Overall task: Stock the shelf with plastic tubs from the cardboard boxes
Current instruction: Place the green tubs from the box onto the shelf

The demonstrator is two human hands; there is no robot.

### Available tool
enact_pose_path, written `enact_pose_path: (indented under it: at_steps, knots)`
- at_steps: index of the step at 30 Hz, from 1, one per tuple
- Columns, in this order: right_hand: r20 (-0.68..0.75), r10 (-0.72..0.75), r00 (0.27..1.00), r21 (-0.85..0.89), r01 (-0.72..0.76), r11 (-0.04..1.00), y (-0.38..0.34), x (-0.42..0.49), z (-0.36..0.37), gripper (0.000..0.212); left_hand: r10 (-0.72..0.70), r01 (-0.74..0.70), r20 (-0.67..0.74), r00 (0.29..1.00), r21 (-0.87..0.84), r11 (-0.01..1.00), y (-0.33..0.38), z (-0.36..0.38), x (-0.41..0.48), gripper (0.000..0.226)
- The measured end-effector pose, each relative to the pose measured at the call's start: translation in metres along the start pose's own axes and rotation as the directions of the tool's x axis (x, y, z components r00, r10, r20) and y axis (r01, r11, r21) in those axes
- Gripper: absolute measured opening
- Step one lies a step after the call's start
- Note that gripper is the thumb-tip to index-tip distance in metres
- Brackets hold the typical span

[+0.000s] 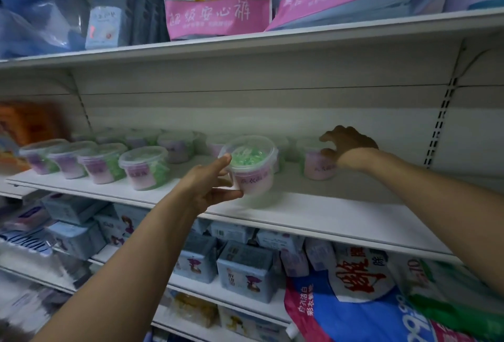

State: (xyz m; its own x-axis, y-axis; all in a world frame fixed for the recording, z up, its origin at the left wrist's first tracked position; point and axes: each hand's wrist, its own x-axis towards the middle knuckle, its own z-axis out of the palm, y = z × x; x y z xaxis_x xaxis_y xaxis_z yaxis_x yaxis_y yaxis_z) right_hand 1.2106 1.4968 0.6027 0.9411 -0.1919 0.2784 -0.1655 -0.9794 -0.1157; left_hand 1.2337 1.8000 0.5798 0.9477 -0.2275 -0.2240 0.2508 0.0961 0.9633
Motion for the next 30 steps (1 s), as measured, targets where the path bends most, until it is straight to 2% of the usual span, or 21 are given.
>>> enact_pose_path:
  at_steps: [4, 11, 16, 19, 21, 23, 24, 26, 28, 30]
  knots:
    - [-0.002, 0.017, 1.000, 0.055, -0.017, 0.998, 0.024, -0.022, -0.025, 0.039, -0.042, 0.039, 0.087, 0.995, 0.030, 0.999, -0.002, 0.020, -0.005, 0.048]
    - [-0.051, 0.045, 0.998, 0.081, -0.041, 0.996, 0.072, -0.070, -0.042, 0.038, -0.146, 0.140, 0.314, 0.938, 0.043, 0.989, -0.028, 0.103, -0.005, 0.052]
    - [-0.038, 0.065, 0.997, 0.056, -0.062, 0.996, 0.101, -0.091, -0.045, 0.033, -0.191, 0.199, 0.354, 0.916, 0.013, 0.980, -0.050, 0.168, -0.005, 0.047]
    - [-0.050, 0.061, 0.997, 0.025, -0.059, 0.998, 0.110, -0.098, -0.047, 0.033, -0.161, 0.148, 0.378, 0.912, 0.062, 0.987, -0.054, 0.185, -0.009, 0.034]
    - [-0.064, 0.055, 0.996, 0.016, -0.054, 0.998, 0.114, -0.100, -0.050, 0.033, -0.070, -0.012, 0.294, 0.953, 0.269, 0.963, -0.050, 0.184, -0.012, 0.032]
    - [-0.085, 0.036, 0.996, 0.010, -0.036, 0.999, 0.118, -0.100, -0.052, 0.033, 0.160, -0.217, 0.165, 0.973, 0.428, 0.877, -0.046, 0.177, -0.004, 0.027]
    - [-0.095, 0.023, 0.995, 0.012, -0.022, 1.000, 0.118, -0.101, -0.053, 0.032, 0.295, -0.313, 0.114, 0.949, 0.469, 0.826, -0.043, 0.173, 0.002, 0.023]
    - [-0.120, -0.022, 0.993, 0.047, 0.028, 0.999, 0.112, -0.103, -0.055, 0.031, 0.524, -0.473, 0.083, 0.848, 0.566, 0.675, -0.035, 0.166, 0.018, 0.017]
    - [-0.112, -0.116, 0.987, 0.098, 0.127, 0.987, 0.098, -0.106, -0.055, 0.033, 0.620, -0.535, 0.167, 0.766, 0.701, 0.472, -0.027, 0.163, 0.035, 0.026]
    - [-0.039, -0.216, 0.976, 0.054, 0.218, 0.974, 0.080, -0.109, -0.050, 0.043, 0.593, -0.547, 0.312, 0.743, 0.793, 0.268, -0.021, 0.166, 0.045, 0.041]
